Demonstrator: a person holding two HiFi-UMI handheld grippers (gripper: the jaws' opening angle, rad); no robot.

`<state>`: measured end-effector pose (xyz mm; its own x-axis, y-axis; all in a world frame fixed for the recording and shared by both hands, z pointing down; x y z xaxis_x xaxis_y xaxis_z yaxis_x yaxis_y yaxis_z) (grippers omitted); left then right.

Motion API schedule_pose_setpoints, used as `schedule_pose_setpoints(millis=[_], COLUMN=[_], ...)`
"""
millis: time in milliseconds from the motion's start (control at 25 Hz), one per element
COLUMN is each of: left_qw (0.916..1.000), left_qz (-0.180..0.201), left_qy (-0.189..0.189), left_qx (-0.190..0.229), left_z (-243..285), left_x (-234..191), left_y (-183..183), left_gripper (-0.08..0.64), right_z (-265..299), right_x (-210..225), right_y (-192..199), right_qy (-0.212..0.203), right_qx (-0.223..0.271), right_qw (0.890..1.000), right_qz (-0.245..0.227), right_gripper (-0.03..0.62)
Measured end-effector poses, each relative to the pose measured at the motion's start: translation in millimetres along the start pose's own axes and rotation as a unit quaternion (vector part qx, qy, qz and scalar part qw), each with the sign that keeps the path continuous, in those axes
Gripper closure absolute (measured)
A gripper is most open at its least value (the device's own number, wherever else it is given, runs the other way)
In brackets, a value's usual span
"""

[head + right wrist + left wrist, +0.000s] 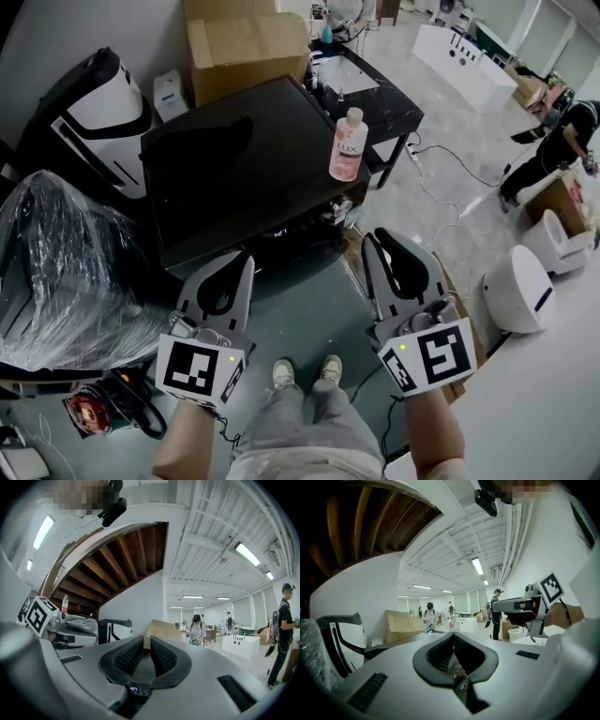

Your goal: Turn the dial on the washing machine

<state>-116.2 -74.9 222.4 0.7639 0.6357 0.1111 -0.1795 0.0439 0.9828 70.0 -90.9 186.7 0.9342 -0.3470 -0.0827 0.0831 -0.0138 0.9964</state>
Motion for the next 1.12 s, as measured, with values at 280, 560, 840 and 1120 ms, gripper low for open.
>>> schedule_pose_setpoints(millis=[280,560,840,1120], left_qw=[0.999,0.9969,0.9964,0.9965], left_qz=[0.03,0.055,0.027,0.033], left_qy=[0.008,0.014,0.011,0.014], left_qx=[0.033,0.054,0.08,0.075], left_z=[-35,-63,-80,-93], left_x=[0,3,21,33], left_y=[-70,-121,-147,-149], left_gripper=[0.54,0.54,0.54,0.54], right_z=[-30,-59,-82,-94], right_x=[-12,-27,-38,-48], right_y=[-68,-115,-131,-131], right_qy=[-0.004,-0.022,-0.035,-0.063], right_qx=[0.03,0.046,0.048,0.032], right_qw=[1.0,0.999,0.998,0.997], right_qz=[-0.007,-0.013,-0.013,-0.022], right_gripper=[0.528,0.531,0.531,0.534])
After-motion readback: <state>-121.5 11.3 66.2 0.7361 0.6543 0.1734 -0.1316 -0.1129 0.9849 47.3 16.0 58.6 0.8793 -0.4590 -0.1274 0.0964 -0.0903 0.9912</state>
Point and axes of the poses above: the fingertips, and each gripper's own axes: z forward along the fingers, x to its right, y out of its underside, the point moved 3 cm from there along -z, backward along the fingers, and after that the axes turned 10 degrees about y, right-handed, at the moved point
